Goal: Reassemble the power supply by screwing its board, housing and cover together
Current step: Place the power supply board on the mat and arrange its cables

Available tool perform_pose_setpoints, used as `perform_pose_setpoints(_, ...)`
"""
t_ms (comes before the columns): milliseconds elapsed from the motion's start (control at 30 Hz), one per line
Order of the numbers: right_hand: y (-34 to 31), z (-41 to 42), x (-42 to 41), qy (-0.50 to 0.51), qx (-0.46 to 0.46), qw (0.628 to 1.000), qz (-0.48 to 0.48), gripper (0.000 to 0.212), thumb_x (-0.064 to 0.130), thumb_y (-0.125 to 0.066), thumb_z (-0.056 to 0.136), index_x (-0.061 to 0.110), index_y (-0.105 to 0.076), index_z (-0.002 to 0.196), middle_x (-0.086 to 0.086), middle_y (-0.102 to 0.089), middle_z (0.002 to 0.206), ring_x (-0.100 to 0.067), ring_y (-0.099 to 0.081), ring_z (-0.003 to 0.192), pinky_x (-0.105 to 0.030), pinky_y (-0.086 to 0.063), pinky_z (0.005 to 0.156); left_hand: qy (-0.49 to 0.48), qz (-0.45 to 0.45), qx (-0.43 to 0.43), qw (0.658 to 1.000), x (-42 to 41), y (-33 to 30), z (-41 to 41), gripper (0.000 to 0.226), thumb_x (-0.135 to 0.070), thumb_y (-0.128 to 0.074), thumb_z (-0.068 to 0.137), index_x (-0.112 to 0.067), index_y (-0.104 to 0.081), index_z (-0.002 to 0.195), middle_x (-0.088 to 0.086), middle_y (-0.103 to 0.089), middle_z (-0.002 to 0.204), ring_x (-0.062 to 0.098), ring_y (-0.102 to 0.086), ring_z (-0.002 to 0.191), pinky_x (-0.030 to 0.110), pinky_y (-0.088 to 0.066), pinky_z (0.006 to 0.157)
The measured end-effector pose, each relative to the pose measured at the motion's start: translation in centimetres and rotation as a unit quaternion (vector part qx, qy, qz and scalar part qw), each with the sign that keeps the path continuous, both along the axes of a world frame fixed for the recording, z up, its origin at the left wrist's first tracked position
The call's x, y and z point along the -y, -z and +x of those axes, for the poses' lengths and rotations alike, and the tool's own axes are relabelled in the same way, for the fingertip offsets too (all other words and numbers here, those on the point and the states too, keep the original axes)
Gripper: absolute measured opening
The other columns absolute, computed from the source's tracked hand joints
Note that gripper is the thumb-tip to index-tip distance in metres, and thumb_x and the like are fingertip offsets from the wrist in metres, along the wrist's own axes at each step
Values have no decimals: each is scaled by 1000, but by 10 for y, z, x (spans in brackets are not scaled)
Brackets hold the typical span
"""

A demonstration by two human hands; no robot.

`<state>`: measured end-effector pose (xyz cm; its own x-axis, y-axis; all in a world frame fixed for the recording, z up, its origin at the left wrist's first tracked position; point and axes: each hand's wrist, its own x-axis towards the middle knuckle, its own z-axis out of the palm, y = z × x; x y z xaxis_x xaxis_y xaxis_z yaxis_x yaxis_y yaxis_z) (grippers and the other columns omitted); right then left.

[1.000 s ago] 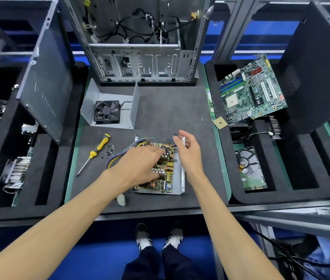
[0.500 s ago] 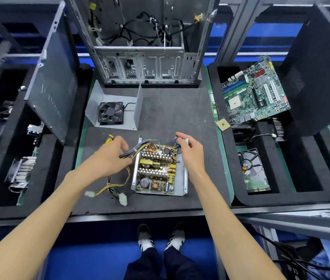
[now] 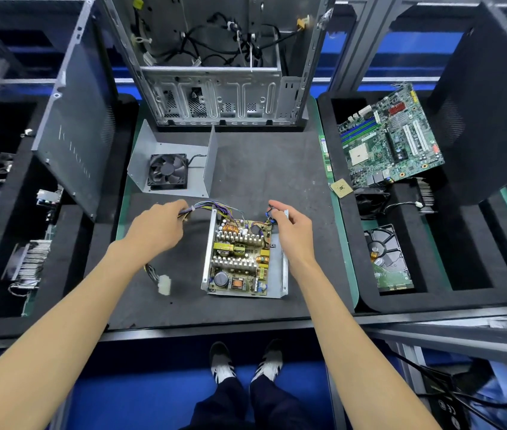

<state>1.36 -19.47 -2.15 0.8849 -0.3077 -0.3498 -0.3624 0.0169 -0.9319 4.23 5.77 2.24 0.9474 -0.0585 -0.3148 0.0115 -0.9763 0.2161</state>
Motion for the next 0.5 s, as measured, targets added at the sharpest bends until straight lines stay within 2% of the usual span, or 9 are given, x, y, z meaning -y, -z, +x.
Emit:
perform_pose_setpoints(100, 0, 1, -1, 6, -1, 1000, 3, 25, 13, -58, 99, 20, -75, 117, 12, -69, 85, 15, -57, 62, -4, -44, 53, -7, 25, -38, 999, -3, 8, -7, 19, -11, -44, 97, -13, -52, 114, 21, -64, 104, 43, -57, 89, 42, -47, 75)
perform_pose_setpoints(200, 1, 1, -1, 9, -2, 1000, 8, 24, 13, -58, 99, 23, -75, 113, 10, -68, 84, 15, -57, 62, -4, -43, 51, -7, -74, -81, 994, 1, 5, -6, 38, -12, -45, 97, -17, -42, 134, 13, -59, 98, 38, -54, 94, 43, -47, 84)
perform_pose_setpoints(267, 1, 1, -1, 10, -3, 1000, 14, 24, 13, -59, 99, 23, -75, 114, 10, -68, 86, 14, -58, 65, -4, -44, 52, 25, -148, -64, 987, 6, -2, -6, 57, -15, -47, 99, -24, -27, 151, 9, -55, 109, 34, -51, 110, 46, -43, 97)
perform_pose_setpoints(333, 1, 1, 0, 9, -4, 1000, 17, 25, 13, -58, 100, 22, -75, 115, 11, -70, 90, 16, -59, 68, -4, -44, 53, 77, -157, -18, 985, 12, -8, -6, 57, -25, -44, 103, -34, -22, 156, 7, -52, 125, 30, -46, 121, 51, -38, 105)
perform_pose_setpoints(400, 0, 1, -1, 9, -5, 1000, 18, 25, 13, -58, 100, 21, -75, 117, 10, -71, 96, 18, -60, 71, -4, -44, 53, 123, -151, 16, 981, 17, -10, -9, 49, -33, -36, 107, -41, -28, 154, -1, -53, 120, 23, -51, 111, 51, -40, 102)
perform_pose_setpoints(500, -1, 1, -1, 9, -6, 1000, 17, 26, 14, -58, 100, 21, -75, 118, 9, -71, 101, 13, -62, 79, -3, -44, 55, 116, -151, 46, 981, 21, -8, -8, 43, -23, -33, 108, -42, -49, 144, -6, -56, 113, 20, -56, 98, 48, -47, 92)
